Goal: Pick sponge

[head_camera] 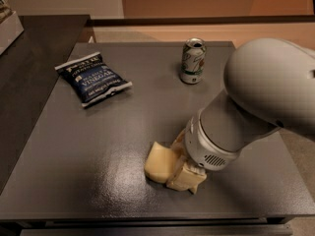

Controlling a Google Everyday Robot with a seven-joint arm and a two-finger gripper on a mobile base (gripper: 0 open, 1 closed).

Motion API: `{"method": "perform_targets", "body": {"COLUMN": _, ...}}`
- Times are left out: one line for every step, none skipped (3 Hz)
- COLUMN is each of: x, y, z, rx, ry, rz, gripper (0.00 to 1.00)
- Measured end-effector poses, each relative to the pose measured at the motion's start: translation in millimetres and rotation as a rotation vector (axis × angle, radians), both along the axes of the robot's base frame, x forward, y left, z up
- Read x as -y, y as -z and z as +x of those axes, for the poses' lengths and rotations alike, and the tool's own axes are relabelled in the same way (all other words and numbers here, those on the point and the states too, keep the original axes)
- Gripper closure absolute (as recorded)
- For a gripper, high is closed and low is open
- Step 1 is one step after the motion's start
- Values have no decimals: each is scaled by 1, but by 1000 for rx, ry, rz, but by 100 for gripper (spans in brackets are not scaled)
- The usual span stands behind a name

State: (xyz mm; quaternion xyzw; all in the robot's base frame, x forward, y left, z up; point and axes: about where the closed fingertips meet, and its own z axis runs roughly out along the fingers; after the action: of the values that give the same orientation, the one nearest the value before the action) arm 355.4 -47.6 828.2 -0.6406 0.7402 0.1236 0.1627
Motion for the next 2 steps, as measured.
{"method": "perform_targets", "body": {"x": -2, "y": -31, "z": 10, "rx": 19, "ry": -3, "rz": 19, "gripper": 100}}
{"method": "perform_targets", "body": {"x": -5, "y": -81, "z": 25, "rx": 51, "ry": -14, "rz": 40, "gripper": 100}}
